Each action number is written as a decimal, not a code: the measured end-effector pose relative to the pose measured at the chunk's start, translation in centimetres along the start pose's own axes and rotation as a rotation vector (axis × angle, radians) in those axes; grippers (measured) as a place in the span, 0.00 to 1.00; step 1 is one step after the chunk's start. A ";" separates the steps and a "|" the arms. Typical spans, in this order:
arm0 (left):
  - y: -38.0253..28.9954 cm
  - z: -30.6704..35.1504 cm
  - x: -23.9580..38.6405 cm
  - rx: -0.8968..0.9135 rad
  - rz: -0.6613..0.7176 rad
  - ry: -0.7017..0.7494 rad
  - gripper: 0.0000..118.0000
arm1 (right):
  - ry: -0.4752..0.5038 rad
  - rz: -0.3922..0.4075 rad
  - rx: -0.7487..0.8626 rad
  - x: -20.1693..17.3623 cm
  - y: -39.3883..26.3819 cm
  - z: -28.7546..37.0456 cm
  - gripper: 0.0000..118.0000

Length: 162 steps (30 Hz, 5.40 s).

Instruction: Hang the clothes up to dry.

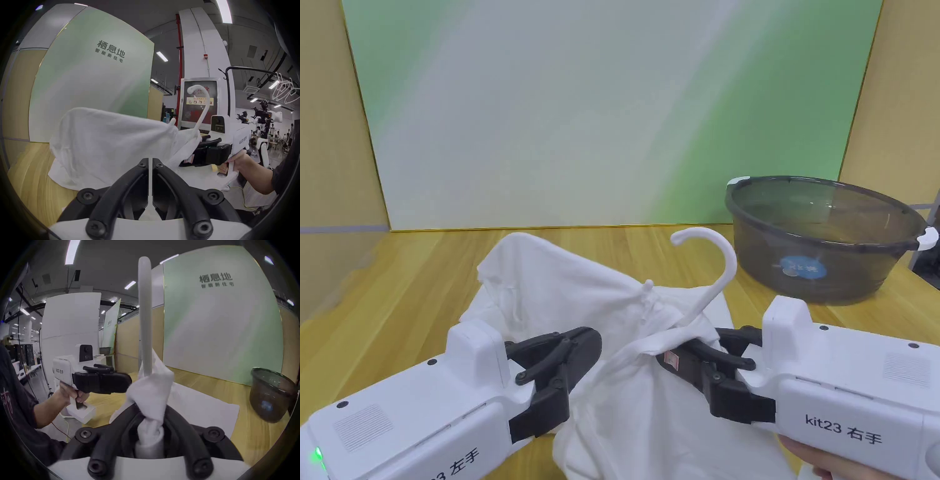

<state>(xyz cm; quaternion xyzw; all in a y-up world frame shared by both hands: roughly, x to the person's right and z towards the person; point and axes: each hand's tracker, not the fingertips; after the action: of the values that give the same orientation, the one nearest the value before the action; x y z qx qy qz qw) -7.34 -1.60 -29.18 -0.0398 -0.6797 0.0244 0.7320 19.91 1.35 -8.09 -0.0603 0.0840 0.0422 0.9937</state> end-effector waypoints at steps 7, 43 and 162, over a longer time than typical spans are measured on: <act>-0.3 -0.6 1.1 -0.012 -0.019 -0.021 0.00 | -0.045 -0.080 -0.059 0.3 -0.2 1.4 0.05; 1.9 -21.5 37.1 -0.011 -0.078 -1.250 0.00 | -1.349 -0.238 -0.075 -22.9 1.2 40.8 0.04; 12.5 -14.2 37.8 0.268 0.027 -0.691 0.00 | -1.616 0.548 -0.147 -18.5 28.4 32.5 1.00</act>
<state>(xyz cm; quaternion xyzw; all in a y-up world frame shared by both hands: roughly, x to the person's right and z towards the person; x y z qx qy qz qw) 9.84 13.91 6.17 0.0581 -0.8770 0.1346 0.4577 4.35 32.16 23.70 -0.0535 -0.6414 0.3164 0.6969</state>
